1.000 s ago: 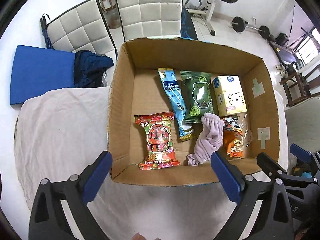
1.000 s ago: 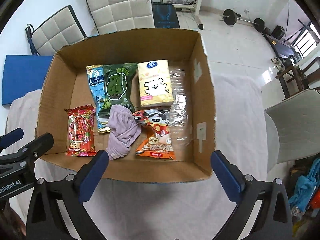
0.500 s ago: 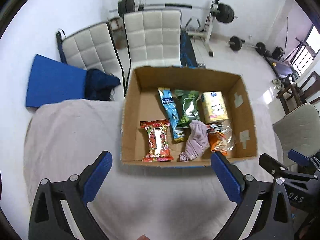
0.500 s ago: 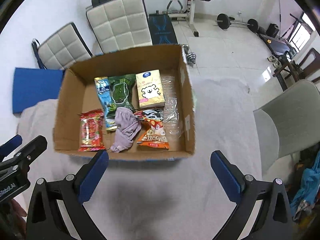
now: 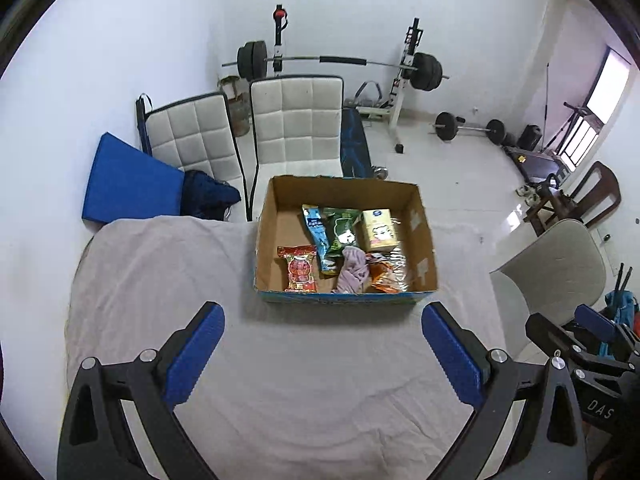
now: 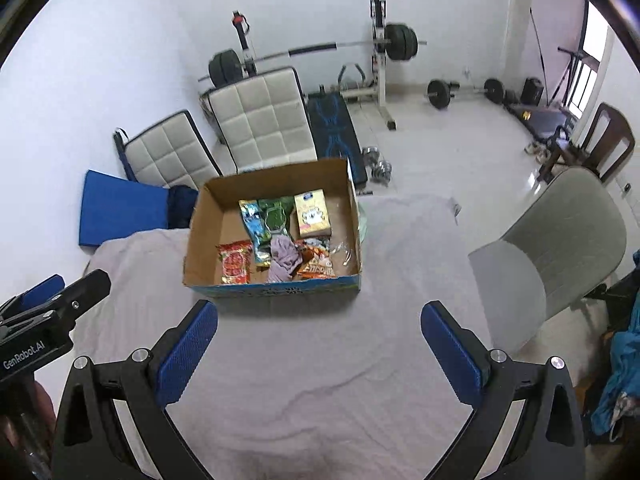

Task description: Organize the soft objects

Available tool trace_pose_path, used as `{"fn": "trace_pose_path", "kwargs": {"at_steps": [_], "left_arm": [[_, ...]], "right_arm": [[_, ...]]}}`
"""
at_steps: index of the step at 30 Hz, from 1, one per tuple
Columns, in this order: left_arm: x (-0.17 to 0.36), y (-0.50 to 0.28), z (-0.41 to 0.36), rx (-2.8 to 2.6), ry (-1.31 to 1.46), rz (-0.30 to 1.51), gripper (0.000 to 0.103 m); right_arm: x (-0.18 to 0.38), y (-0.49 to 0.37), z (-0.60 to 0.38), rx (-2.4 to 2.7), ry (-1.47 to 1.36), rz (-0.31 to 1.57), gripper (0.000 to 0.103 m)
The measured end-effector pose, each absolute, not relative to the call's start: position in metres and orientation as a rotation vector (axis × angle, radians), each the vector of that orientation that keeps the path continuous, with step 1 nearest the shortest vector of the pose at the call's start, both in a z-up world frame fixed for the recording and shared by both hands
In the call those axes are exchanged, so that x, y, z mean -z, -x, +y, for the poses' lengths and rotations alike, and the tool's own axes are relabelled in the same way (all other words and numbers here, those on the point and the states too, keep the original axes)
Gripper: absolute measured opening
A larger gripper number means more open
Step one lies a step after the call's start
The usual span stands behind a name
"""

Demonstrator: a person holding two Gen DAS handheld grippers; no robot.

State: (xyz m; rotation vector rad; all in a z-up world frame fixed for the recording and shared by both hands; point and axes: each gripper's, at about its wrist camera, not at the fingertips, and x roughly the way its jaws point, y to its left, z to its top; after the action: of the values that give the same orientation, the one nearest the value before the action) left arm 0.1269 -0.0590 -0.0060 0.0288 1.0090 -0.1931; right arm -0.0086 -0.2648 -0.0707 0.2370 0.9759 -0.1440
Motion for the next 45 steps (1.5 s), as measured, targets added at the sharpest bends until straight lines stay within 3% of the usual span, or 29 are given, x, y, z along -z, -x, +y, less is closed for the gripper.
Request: {"fn": "trace_pose_path", "kwargs": {"at_steps": [16, 45], "left_arm": [[-0.045, -0.075, -0.055, 0.179, -0.026, 0.928, 0.101], [-0.046, -0.087, -0.058, 0.136, -0.013, 0.861, 0.103]], "right_arm": [[0.013, 0.077, -0.263, 0.135, -0.19, 0.948, 0.103], [-0.002, 0.045, -0.267, 0.158, -0.171, 0.872, 0.103]]}}
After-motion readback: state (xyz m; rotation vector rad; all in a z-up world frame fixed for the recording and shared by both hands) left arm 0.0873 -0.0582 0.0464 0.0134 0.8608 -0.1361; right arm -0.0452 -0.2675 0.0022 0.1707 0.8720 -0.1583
